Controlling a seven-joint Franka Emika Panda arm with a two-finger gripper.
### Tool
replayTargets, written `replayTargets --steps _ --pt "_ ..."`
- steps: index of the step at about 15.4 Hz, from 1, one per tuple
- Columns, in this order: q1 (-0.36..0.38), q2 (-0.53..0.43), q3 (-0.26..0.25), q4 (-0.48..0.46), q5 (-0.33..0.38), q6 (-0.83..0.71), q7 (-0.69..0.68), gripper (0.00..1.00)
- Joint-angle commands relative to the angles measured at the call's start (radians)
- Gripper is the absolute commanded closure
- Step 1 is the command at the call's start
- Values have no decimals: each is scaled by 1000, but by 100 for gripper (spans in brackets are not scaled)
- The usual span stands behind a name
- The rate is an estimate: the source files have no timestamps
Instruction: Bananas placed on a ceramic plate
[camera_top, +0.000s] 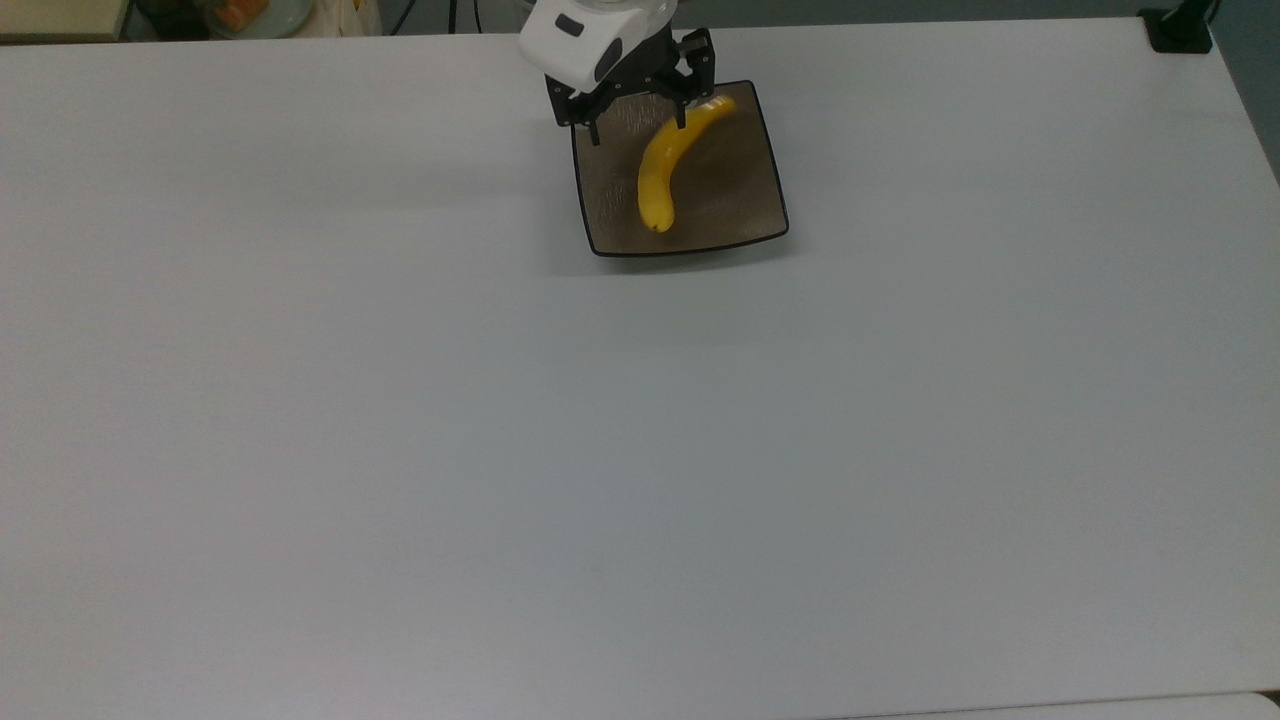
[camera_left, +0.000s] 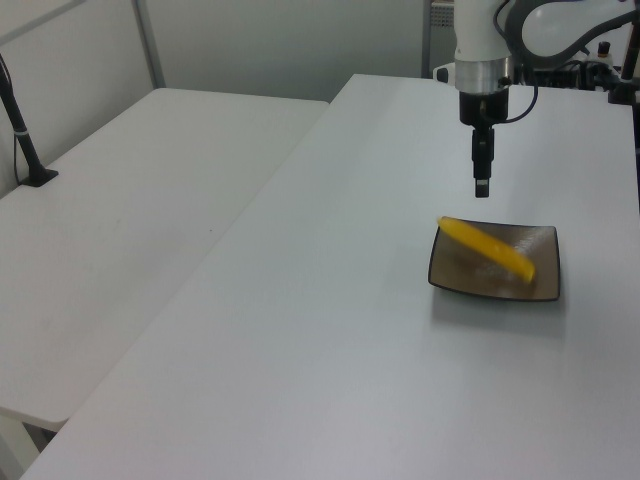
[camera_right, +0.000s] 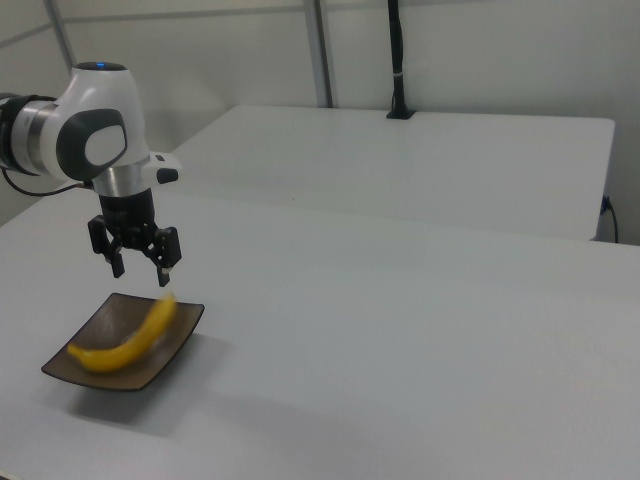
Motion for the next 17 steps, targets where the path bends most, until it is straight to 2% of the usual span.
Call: replayTargets --steps 1,4,6,7,9,12,15,17 --pt "-6 -30 -3 -5 12 -18 -15 0" --pt "-15 -26 -13 30 1 -19 -25 0" --pt "-15 -11 -29 104 -44 -77 -23 0" --pt "-9 -1 -41 142 -73 -150 -23 0" --pt "-4 6 -84 206 -72 -174 0 0" --pt "-1 0 -150 237 -68 -116 63 0" --pt "-3 -1 -176 250 -69 -114 60 0" --pt "0 -1 -176 251 -80 -117 52 0"
